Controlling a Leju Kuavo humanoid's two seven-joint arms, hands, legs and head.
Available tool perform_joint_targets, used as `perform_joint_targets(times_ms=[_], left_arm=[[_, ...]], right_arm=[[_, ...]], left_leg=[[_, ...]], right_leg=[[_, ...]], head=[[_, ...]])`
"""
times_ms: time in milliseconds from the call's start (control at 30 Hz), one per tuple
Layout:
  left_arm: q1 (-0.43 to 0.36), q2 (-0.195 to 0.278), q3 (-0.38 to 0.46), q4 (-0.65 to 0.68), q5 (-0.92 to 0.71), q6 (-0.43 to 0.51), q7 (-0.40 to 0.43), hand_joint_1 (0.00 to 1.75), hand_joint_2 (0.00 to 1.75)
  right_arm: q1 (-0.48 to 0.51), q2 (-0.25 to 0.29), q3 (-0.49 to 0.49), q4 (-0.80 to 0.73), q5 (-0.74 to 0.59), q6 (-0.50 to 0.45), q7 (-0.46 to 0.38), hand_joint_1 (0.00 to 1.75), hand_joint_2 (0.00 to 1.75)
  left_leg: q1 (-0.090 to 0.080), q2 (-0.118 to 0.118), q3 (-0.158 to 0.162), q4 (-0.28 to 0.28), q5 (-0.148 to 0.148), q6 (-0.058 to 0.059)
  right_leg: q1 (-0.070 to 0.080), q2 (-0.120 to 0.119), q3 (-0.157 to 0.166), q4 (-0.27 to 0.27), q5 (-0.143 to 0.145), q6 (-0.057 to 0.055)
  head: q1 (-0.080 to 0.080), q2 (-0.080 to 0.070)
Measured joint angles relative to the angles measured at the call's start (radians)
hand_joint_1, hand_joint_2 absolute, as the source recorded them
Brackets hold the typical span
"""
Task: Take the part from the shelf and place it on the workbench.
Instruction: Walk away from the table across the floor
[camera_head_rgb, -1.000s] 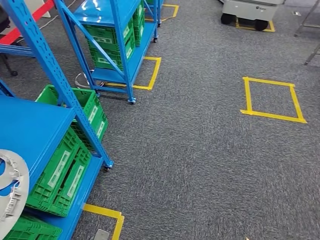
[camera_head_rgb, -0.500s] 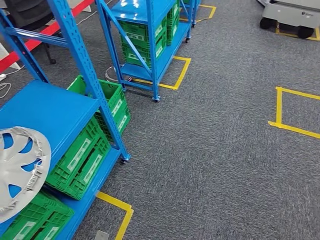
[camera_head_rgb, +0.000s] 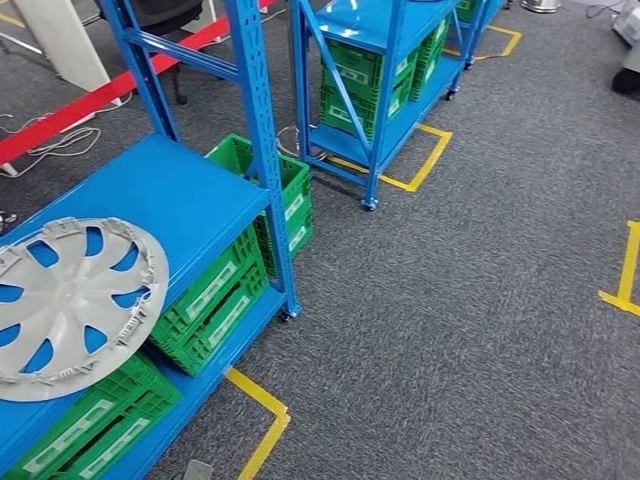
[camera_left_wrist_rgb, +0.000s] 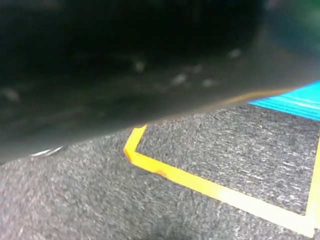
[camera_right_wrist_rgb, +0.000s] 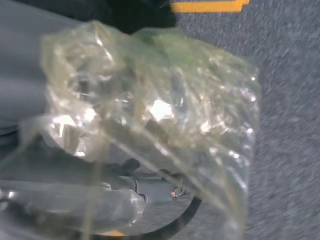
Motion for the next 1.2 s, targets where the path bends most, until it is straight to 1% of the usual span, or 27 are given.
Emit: perform_joint_targets(times_ms=[33,100,167,233,300,333,367,400,433,467,533,567,600,667,700,733,800,867,900,933,967,1000,1033,1067,1100,1167,1200], left_arm=[[-0.002,-0.002,0.001,0.000,0.000,0.004,0.000,0.00,0.00],[-0.003,-0.006,0.001,0.000,0.000,0.009,0.000,0.00,0.00],[0.001,-0.008,0.004,0.000,0.001,0.011,0.000,0.00,0.00],[0.002,-0.010,0.007,0.000,0.002,0.012,0.000,0.00,0.00],[-0.001,-0.011,0.009,0.000,0.002,0.013,0.000,0.00,0.00],[-0.002,-0.011,0.009,0.000,0.002,0.013,0.000,0.00,0.00],[-0.002,-0.011,0.011,0.000,0.002,0.013,0.000,0.00,0.00],[0.000,-0.011,0.012,0.000,0.002,0.013,0.000,0.00,0.00],[0.001,-0.011,0.014,0.000,0.002,0.013,0.000,0.00,0.00],[0.002,-0.011,0.015,0.000,0.002,0.013,0.000,0.00,0.00],[0.000,-0.011,0.017,0.000,0.002,0.012,0.000,0.00,0.00],[-0.002,-0.011,0.017,0.000,0.001,0.012,0.000,0.00,0.00],[-0.004,-0.011,0.017,0.000,0.001,0.011,0.000,0.00,0.00],[-0.002,-0.011,0.017,0.000,0.000,0.011,0.000,0.00,0.00],[0.000,-0.011,0.017,0.000,0.000,0.011,0.000,0.00,0.00],[0.001,-0.011,0.018,0.000,0.000,0.011,0.000,0.00,0.00],[-0.002,-0.013,0.018,0.000,0.000,0.010,0.000,0.00,0.00],[-0.005,-0.015,0.018,0.000,0.000,0.010,-0.002,0.00,0.00],[-0.004,-0.016,0.018,0.000,0.000,0.010,-0.004,0.00,0.00],[-0.003,-0.016,0.018,0.000,-0.001,0.010,-0.007,0.00,0.00],[-0.002,-0.017,0.019,0.000,-0.001,0.010,-0.010,0.00,0.00],[-0.002,-0.017,0.019,0.000,-0.001,0.011,-0.013,0.00,0.00],[-0.003,-0.018,0.019,0.000,-0.001,0.011,-0.015,0.00,0.00],[-0.004,-0.018,0.019,0.000,-0.001,0.011,-0.017,0.00,0.00],[-0.005,-0.018,0.019,0.000,-0.001,0.010,-0.018,0.00,0.00],[-0.002,-0.018,0.020,0.000,-0.001,0.009,-0.019,0.00,0.00],[0.000,-0.017,0.020,0.000,-0.001,0.009,-0.019,0.00,0.00]], right_arm=[[0.000,0.000,-0.001,0.000,0.000,0.000,-0.003,0.00,0.00],[-0.002,0.000,-0.002,0.000,0.002,0.001,-0.009,0.00,0.00],[-0.003,0.000,-0.005,0.000,0.006,0.003,-0.015,0.00,0.00],[-0.002,0.001,-0.008,-0.001,0.008,0.004,-0.019,0.00,0.00],[0.000,0.001,-0.012,-0.001,0.009,0.005,-0.021,0.00,0.00],[0.001,0.001,-0.013,-0.001,0.009,0.005,-0.021,0.00,0.00],[0.002,0.001,-0.015,-0.001,0.009,0.005,-0.020,0.00,0.00],[0.001,0.001,-0.015,-0.001,0.009,0.005,-0.020,0.00,0.00],[0.001,0.001,-0.016,-0.001,0.009,0.005,-0.020,0.00,0.00],[0.000,0.001,-0.016,-0.001,0.009,0.006,-0.020,0.00,0.00],[-0.001,0.001,-0.016,-0.001,0.010,0.006,-0.020,0.00,0.00],[-0.002,0.001,-0.016,-0.001,0.010,0.006,-0.021,0.00,0.00],[-0.002,0.001,-0.016,-0.001,0.010,0.006,-0.020,0.00,0.00],[-0.006,0.001,-0.016,-0.001,0.010,0.006,-0.020,0.00,0.00],[-0.008,0.001,-0.016,-0.002,0.010,0.007,-0.020,0.00,0.00],[-0.009,0.001,-0.016,-0.002,0.010,0.007,-0.021,0.00,0.00],[-0.007,0.001,-0.017,-0.002,0.010,0.008,-0.021,0.00,0.00],[-0.003,0.001,-0.017,-0.002,0.010,0.008,-0.020,0.00,0.00],[-0.001,0.001,-0.019,-0.002,0.010,0.008,-0.020,0.00,0.00],[0.000,0.000,-0.021,-0.002,0.010,0.008,-0.020,0.00,0.00],[0.000,0.000,-0.023,-0.002,0.010,0.009,-0.020,0.00,0.00],[0.000,-0.001,-0.025,-0.002,0.010,0.009,-0.020,0.00,0.00],[0.000,-0.001,-0.026,-0.002,0.010,0.009,-0.020,0.00,0.00],[0.000,-0.001,-0.026,-0.002,0.010,0.010,-0.020,0.00,0.00],[-0.001,-0.001,-0.027,-0.001,0.011,0.010,-0.020,0.00,0.00],[-0.002,-0.001,-0.029,-0.001,0.011,0.010,-0.020,0.00,0.00],[-0.002,-0.001,-0.030,-0.001,0.011,0.011,-0.020,0.00,0.00]], left_leg=[[0.000,-0.012,-0.002,0.003,-0.001,-0.004],[0.000,-0.034,-0.010,0.007,0.001,-0.017],[0.004,-0.048,-0.017,0.008,0.003,-0.029],[0.003,-0.013,-0.035,0.045,-0.023,-0.039],[0.002,0.042,-0.088,0.159,-0.086,-0.046],[0.003,0.056,-0.120,0.227,-0.115,-0.048],[0.004,0.062,-0.143,0.278,-0.130,-0.049],[0.004,0.065,-0.150,0.296,-0.127,-0.049],[0.004,0.068,-0.137,0.274,-0.105,-0.047],[0.003,0.076,-0.105,0.215,-0.070,-0.044],[-0.005,0.121,-0.033,0.078,-0.017,-0.032],[-0.010,0.140,-0.011,0.033,-0.008,-0.026],[-0.014,0.151,-0.003,0.014,-0.009,-0.021],[-0.015,0.134,-0.004,0.006,-0.008,-0.011],[-0.012,0.124,-0.003,0.002,-0.005,-0.005],[-0.009,0.113,-0.001,-0.003,-0.001,0.001],[-0.004,0.090,-0.002,-0.007,0.004,0.009],[-0.003,0.063,-0.003,-0.006,0.006,0.012],[-0.003,0.049,-0.003,-0.006,0.006,0.012],[-0.002,0.034,-0.001,-0.005,0.006,0.011],[-0.001,0.020,0.001,-0.005,0.005,0.009],[0.000,0.007,0.003,-0.004,0.004,0.006],[0.000,-0.007,0.002,0.000,0.002,0.001],[0.000,-0.019,-0.001,0.002,0.002,-0.006],[0.000,-0.030,-0.005,0.004,0.003,-0.013],[0.003,-0.053,-0.013,0.005,0.008,-0.027],[0.004,-0.052,-0.017,0.009,0.005,-0.033]], right_leg=[[-0.003,0.022,0.025,-0.059,0.021,-0.001],[-0.005,0.048,0.048,-0.104,0.026,-0.006],[-0.003,0.028,0.054,-0.108,0.029,-0.017],[-0.004,0.003,0.057,-0.113,0.031,-0.030],[-0.002,-0.028,0.058,-0.115,0.030,-0.039],[0.001,-0.045,0.058,-0.115,0.028,-0.042],[0.003,-0.061,0.059,-0.115,0.027,-0.044],[0.004,-0.075,0.059,-0.114,0.025,-0.045],[0.005,-0.089,0.061,-0.114,0.024,-0.045],[0.006,-0.101,0.064,-0.114,0.022,-0.044],[0.010,-0.123,0.070,-0.113,0.017,-0.040],[0.013,-0.134,0.072,-0.113,0.014,-0.036],[0.015,-0.145,0.073,-0.112,0.012,-0.032],[0.016,-0.162,0.078,-0.114,0.008,-0.023],[0.014,-0.149,0.077,-0.109,0.001,-0.018],[0.013,-0.124,0.069,-0.089,-0.015,-0.013],[0.008,-0.061,0.019,0.017,-0.074,-0.006],[0.006,-0.039,-0.047,0.147,-0.120,-0.002],[0.006,-0.037,-0.065,0.173,-0.116,-0.001],[0.005,-0.036,-0.065,0.159,-0.093,0.000],[0.003,-0.030,-0.046,0.107,-0.053,0.000],[-0.001,-0.013,-0.017,0.035,-0.013,0.001],[-0.005,0.011,0.012,-0.032,0.014,0.002],[-0.008,0.032,0.035,-0.078,0.029,0.001],[-0.009,0.046,0.046,-0.099,0.031,-0.002],[-0.007,0.033,0.051,-0.102,0.030,-0.013],[-0.007,0.021,0.052,-0.103,0.031,-0.019]], head=[[0.000,0.000],[0.000,0.000],[-0.001,0.000],[-0.006,0.000],[-0.012,0.000],[-0.013,0.000],[-0.012,0.000],[-0.013,0.000],[-0.013,0.000],[-0.013,0.000],[-0.013,0.000],[-0.013,0.000],[-0.012,0.000],[-0.011,0.000],[-0.010,0.000],[-0.009,0.000],[-0.004,0.000],[-0.002,0.000],[-0.002,0.000],[-0.002,0.000],[-0.003,0.000],[-0.002,0.000],[-0.001,0.000],[0.000,0.000],[0.001,0.000],[0.000,0.000],[0.000,0.000]])
